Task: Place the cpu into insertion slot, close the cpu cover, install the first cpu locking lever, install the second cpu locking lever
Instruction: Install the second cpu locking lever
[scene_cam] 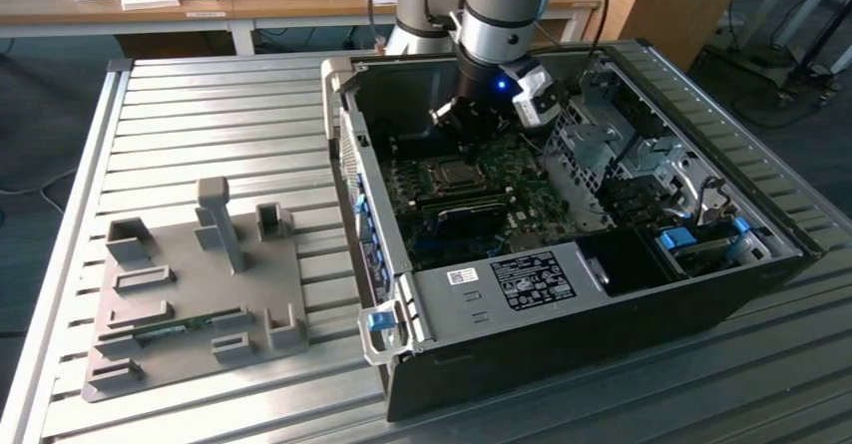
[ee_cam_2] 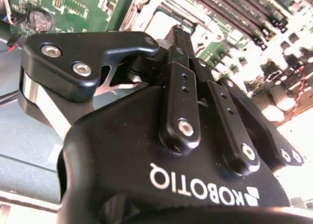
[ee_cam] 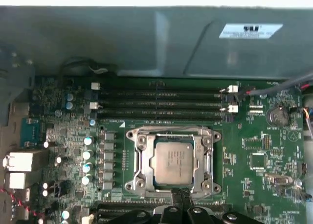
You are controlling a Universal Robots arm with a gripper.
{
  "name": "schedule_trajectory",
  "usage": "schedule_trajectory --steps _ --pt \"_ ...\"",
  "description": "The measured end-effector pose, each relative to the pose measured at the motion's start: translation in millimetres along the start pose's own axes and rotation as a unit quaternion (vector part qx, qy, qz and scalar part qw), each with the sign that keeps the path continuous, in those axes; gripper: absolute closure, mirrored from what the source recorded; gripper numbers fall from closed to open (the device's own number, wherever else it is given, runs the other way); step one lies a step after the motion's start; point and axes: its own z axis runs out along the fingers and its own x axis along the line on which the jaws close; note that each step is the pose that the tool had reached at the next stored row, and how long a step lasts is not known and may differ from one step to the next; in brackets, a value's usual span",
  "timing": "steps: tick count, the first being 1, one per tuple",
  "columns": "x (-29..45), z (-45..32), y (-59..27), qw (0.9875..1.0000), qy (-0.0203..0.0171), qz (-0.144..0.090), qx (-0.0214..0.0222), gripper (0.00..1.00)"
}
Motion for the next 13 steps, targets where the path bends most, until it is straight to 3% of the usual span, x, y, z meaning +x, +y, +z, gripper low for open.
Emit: schedule_trajectory --steps 8,13 --pt "0.1 -0.6 -10.0 1.0000 0.0000 0.000 0.0000 0.89" --pt "0.1 -0.7 -10.5 1.0000 0.0000 0.000 0.0001 0.89"
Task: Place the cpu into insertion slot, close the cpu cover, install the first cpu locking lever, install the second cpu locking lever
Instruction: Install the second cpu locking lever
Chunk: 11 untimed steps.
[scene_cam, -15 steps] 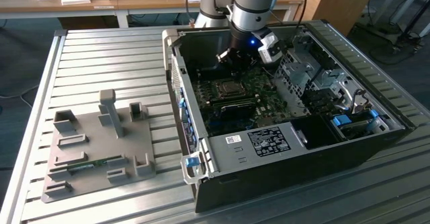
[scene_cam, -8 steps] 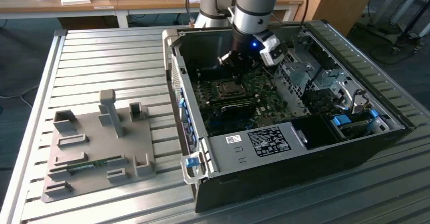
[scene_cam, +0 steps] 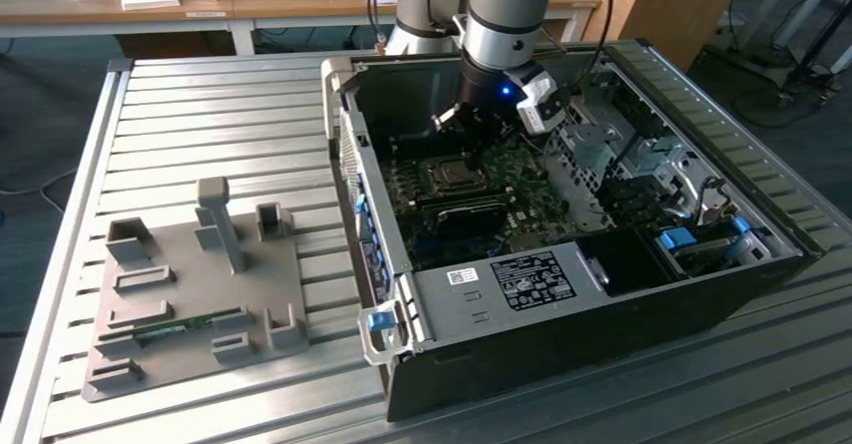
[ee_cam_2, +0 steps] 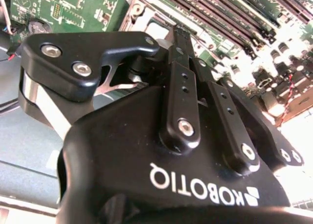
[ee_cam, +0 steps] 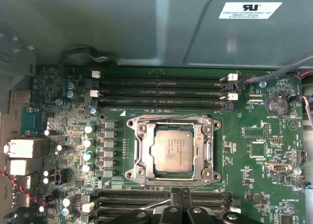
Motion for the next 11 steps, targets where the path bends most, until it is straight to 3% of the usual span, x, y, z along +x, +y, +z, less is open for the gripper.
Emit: schedule_trajectory --steps 9,11 --pt "0.0 0.0 0.0 1.0000 0.0015 0.000 0.0000 0.89" --pt "-0.1 0.0 0.0 1.0000 0.0043 0.000 0.0001 0.89"
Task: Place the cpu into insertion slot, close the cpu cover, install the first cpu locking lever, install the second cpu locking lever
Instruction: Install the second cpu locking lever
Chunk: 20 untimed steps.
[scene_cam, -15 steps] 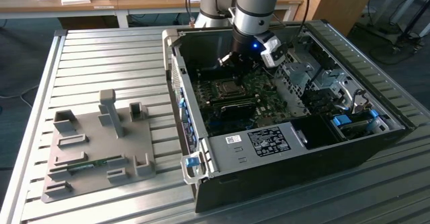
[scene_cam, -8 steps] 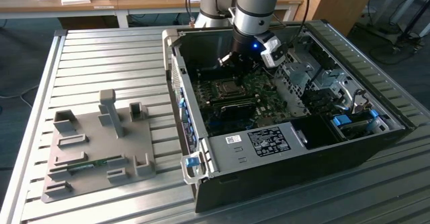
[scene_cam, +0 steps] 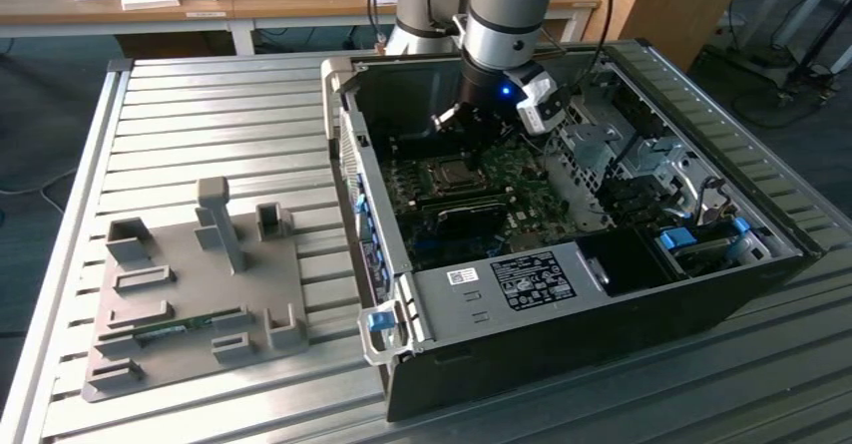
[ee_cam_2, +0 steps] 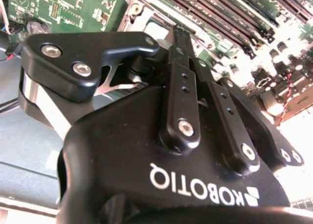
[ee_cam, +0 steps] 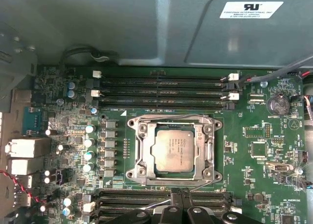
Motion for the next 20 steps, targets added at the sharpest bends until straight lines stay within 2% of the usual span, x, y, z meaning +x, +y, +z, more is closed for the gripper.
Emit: schedule_trajectory --steps 1,12,20 --pt "0.0 0.0 0.0 1.0000 0.0010 0.000 0.0001 0.89" --pt "0.1 0.0 0.0 1.0000 0.0012 0.000 0.0001 0.89" --pt "7.3 0.7 0.1 1.0000 0.0005 0.000 0.0001 0.89"
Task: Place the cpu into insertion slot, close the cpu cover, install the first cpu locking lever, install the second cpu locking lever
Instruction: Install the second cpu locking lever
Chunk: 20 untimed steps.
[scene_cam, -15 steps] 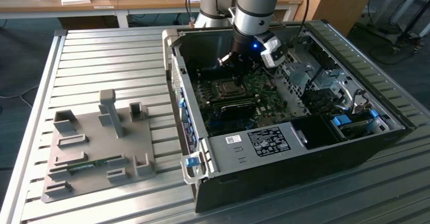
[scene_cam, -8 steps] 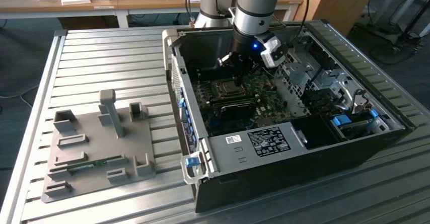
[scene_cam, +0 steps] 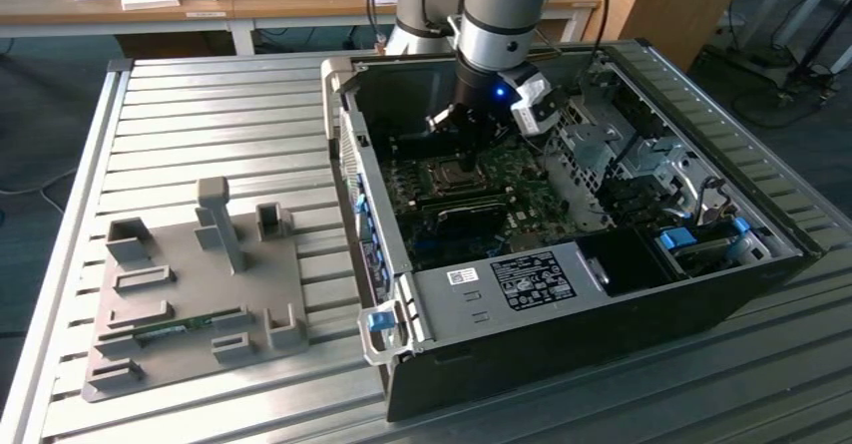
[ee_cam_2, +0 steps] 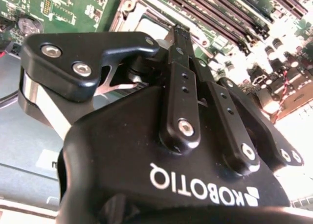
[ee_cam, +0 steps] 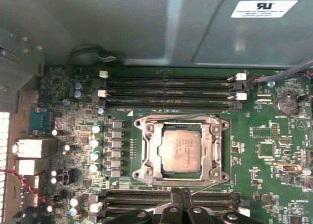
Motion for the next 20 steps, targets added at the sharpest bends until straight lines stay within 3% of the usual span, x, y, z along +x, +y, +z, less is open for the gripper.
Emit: schedule_trajectory --steps 6,20 --pt "4.9 0.4 0.0 1.0000 -0.0001 0.000 0.0001 0.89" --pt "8.8 0.7 0.0 1.0000 -0.0015 0.001 0.0019 0.89"
